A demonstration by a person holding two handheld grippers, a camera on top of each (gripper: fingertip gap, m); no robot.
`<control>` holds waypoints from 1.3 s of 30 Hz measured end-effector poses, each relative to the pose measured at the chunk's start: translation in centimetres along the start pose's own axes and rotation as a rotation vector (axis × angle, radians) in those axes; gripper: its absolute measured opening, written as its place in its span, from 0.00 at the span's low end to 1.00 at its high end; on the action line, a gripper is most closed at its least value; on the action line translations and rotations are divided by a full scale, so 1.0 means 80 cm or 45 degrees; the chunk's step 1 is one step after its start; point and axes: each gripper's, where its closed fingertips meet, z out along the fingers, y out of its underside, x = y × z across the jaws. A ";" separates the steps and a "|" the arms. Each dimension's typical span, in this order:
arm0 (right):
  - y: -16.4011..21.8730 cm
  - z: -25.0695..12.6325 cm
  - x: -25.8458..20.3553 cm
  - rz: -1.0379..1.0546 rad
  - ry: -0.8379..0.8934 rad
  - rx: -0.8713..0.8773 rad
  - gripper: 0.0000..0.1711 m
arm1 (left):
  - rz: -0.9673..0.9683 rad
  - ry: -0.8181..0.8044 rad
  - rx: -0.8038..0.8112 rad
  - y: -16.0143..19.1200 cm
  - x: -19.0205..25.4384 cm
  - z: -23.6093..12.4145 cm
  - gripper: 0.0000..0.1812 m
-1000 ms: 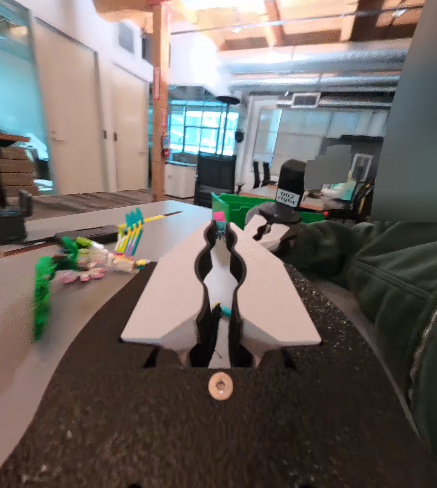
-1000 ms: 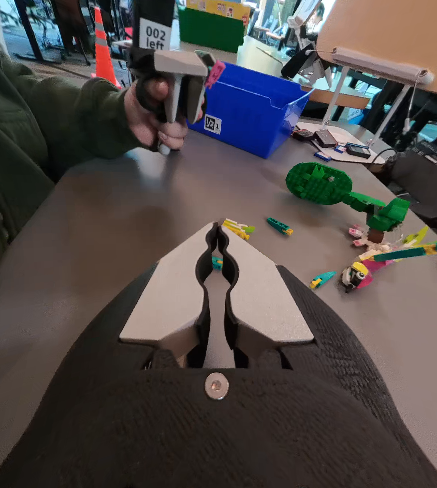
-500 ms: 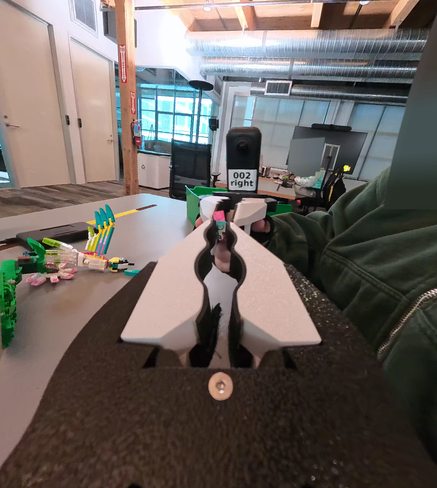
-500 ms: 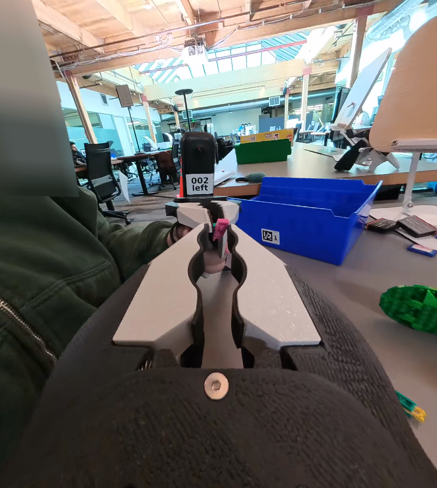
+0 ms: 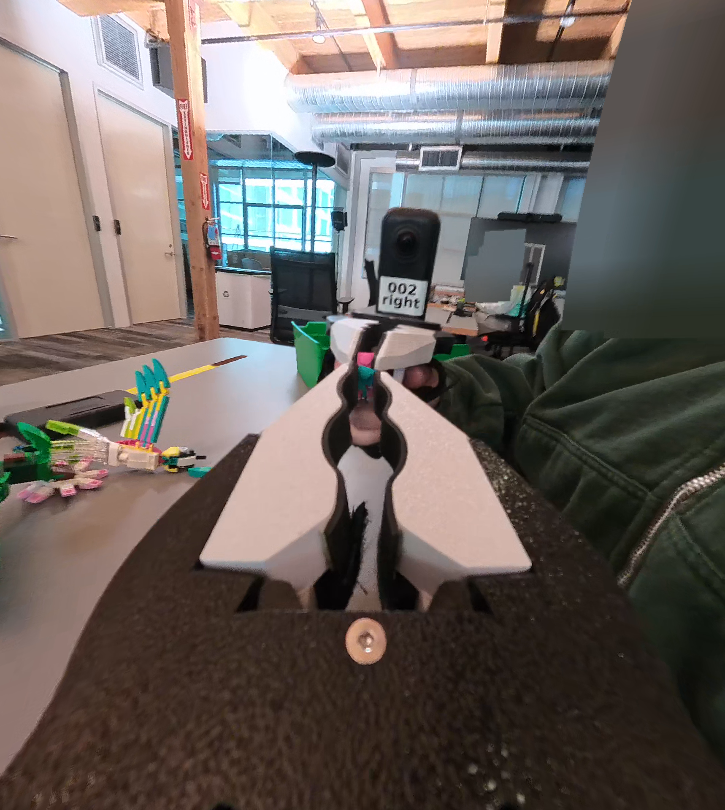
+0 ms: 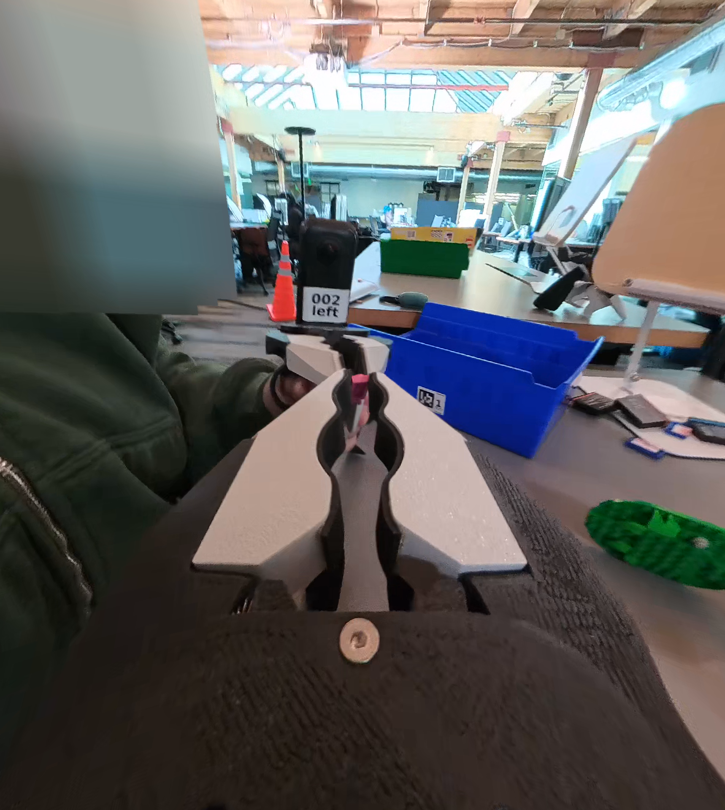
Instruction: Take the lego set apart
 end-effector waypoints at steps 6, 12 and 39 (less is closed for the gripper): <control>0.022 -0.022 0.010 -0.379 0.141 -0.293 0.03 | 0.004 -0.018 0.266 -0.054 0.005 -0.034 0.00; 0.007 -0.033 0.010 -0.250 0.085 -0.254 0.03 | 0.206 -0.166 -0.100 -0.018 -0.011 -0.039 0.00; 0.013 0.178 0.170 0.087 0.308 -0.296 0.08 | 0.799 -1.022 0.079 -0.023 -0.089 -0.128 0.08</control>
